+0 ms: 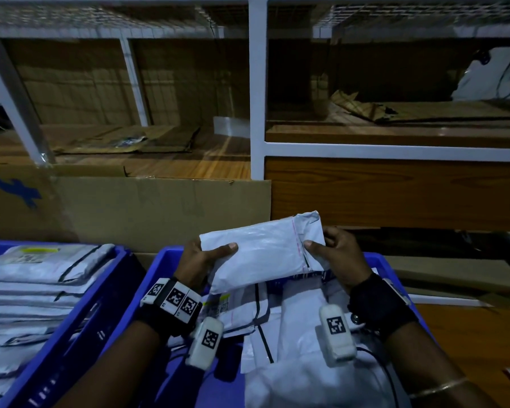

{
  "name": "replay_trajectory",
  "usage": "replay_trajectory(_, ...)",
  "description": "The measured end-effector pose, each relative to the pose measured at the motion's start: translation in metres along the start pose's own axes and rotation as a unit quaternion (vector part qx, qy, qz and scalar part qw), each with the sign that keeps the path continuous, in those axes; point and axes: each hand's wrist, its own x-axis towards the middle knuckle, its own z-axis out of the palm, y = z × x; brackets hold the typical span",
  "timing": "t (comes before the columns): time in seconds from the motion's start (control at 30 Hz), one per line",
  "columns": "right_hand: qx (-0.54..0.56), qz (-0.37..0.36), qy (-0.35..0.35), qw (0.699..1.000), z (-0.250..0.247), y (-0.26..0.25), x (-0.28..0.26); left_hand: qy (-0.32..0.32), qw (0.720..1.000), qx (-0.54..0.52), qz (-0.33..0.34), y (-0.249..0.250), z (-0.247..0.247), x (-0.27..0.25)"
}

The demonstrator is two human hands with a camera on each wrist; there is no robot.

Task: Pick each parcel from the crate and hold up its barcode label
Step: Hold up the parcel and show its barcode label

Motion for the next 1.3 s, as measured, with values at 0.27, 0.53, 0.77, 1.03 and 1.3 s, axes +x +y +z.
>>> replay_trajectory(0.27, -0.031, -0.013, -0.037, 0.999, -0.002, -0.003, -0.003, 0.013, 0.998, 0.042, 0.054, 0.000, 0.003, -0.001)
replay_trajectory(0.53, -0.030, -0.077, 0.007, 0.997, -0.014, 0.004, 0.009, 0.022, 0.991, 0.036, -0.124, 0.000, -0.004, 0.006)
replay_trajectory(0.77, 0.041, -0.124, -0.024, 0.991, -0.007, 0.005, 0.011, -0.029, 0.956, 0.093, -0.276, -0.006, -0.007, 0.002)
replay_trajectory(1.03, 0.131, -0.138, 0.015, 0.982, -0.003, 0.002, 0.007, -0.117, 0.915, 0.212, -0.322, -0.019, 0.003, -0.003)
replay_trajectory(1.3, 0.187, -0.134, 0.018, 0.973, 0.001, -0.001, 0.008, -0.169, 0.920, 0.131, -0.330, -0.016, 0.009, -0.002)
